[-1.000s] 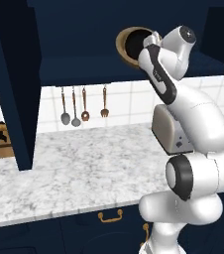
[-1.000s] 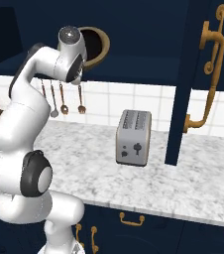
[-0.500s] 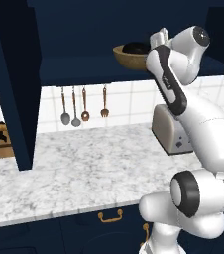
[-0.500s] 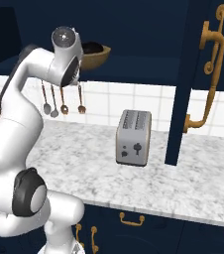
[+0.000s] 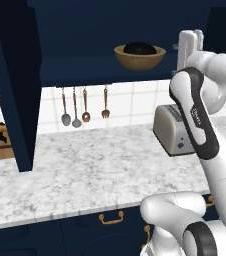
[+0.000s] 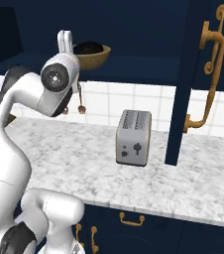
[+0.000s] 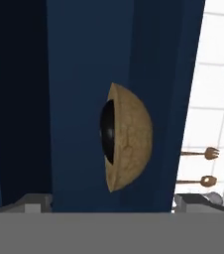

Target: Pick up the bowls on the counter and stack them on top of one another in the open cabinet. Place the smaller bowl on top of the larger bowl.

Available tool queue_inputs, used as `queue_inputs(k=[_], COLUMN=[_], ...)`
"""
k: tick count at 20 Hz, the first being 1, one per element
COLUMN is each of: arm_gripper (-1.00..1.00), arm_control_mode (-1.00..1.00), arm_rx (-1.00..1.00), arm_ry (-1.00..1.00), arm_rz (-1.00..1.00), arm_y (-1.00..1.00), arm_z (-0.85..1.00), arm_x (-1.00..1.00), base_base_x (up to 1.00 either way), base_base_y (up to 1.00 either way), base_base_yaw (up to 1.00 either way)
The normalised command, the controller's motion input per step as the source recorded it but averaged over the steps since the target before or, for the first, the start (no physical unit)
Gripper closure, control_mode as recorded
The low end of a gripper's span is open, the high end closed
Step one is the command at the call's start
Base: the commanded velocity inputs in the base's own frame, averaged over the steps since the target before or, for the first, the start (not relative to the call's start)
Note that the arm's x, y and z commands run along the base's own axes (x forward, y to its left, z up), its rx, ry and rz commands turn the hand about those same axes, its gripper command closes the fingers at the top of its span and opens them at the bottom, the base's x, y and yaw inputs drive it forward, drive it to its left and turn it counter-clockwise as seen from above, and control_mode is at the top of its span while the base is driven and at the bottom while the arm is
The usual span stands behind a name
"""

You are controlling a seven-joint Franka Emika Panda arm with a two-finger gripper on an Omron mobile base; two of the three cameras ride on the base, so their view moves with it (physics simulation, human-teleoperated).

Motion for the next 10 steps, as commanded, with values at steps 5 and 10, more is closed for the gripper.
queue_inputs(k=[5,10], arm_gripper=[-1.0,-1.0], arm_control_mode=[-1.0,-1.0], arm_rx=[-0.02,-0.07], arm_ry=[-0.09,-0.04], arm_rz=[0.0,0.01], arm_y=[-0.97,-1.0], arm_z=[-1.0,-1.0], arm_x=[-1.0,-1.0], base_base_x=[0.0,0.0], base_base_y=[0.0,0.0], base_base_yaw=[0.0,0.0])
